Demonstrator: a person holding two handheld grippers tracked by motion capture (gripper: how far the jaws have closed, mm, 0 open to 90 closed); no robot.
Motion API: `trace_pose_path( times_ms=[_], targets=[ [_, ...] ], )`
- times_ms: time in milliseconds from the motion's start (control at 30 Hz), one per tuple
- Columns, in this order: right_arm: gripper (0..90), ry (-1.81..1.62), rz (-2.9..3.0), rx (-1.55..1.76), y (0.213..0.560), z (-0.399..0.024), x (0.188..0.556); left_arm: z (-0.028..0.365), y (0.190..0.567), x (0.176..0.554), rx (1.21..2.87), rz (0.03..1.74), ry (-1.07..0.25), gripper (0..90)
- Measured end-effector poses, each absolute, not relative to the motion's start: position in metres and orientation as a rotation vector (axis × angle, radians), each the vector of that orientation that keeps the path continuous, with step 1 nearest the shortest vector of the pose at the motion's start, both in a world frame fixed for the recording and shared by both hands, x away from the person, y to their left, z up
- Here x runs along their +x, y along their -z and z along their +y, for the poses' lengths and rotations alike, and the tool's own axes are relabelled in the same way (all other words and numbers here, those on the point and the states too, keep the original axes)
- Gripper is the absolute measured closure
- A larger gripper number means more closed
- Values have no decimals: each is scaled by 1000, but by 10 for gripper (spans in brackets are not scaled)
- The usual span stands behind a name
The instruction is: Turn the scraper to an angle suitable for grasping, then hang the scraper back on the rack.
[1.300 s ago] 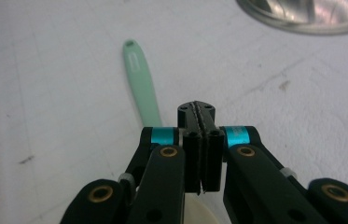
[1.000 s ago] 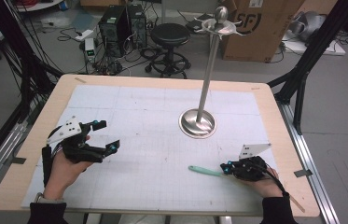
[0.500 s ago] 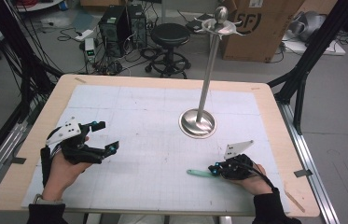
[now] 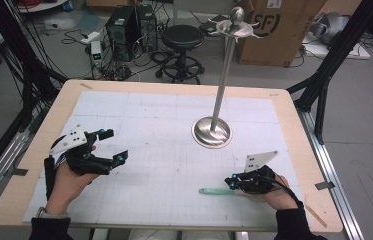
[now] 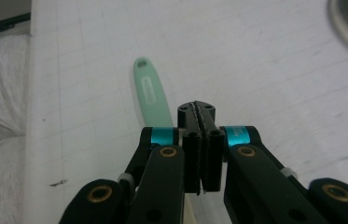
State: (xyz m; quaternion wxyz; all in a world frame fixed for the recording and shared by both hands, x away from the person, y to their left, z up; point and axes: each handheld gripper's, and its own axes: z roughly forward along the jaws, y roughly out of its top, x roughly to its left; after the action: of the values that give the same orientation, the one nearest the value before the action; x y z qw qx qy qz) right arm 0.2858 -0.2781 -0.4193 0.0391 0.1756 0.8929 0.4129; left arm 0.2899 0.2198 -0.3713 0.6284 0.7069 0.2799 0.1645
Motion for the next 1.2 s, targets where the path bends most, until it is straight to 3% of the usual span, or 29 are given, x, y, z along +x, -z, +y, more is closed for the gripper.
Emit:
trace_pose_path(
  times_ms=[300,567,600,933,1200],
  targets=[
    [249,-1371,2579,568,390,-296,279,220,371,291,1621,626,-365,63],
    [73,-1378,2573,608,384,-299,280,222,372,289,1630,633,-369,63],
    [19,-1375,2575,619,384,-298,279,221,372,288,1630,634,-373,63],
    [13,-1254,2654,559,392,-290,284,222,370,285,1628,628,-380,63],
    [65,-1080,2769,527,401,-284,283,220,370,285,1635,631,-385,63]
  ],
)
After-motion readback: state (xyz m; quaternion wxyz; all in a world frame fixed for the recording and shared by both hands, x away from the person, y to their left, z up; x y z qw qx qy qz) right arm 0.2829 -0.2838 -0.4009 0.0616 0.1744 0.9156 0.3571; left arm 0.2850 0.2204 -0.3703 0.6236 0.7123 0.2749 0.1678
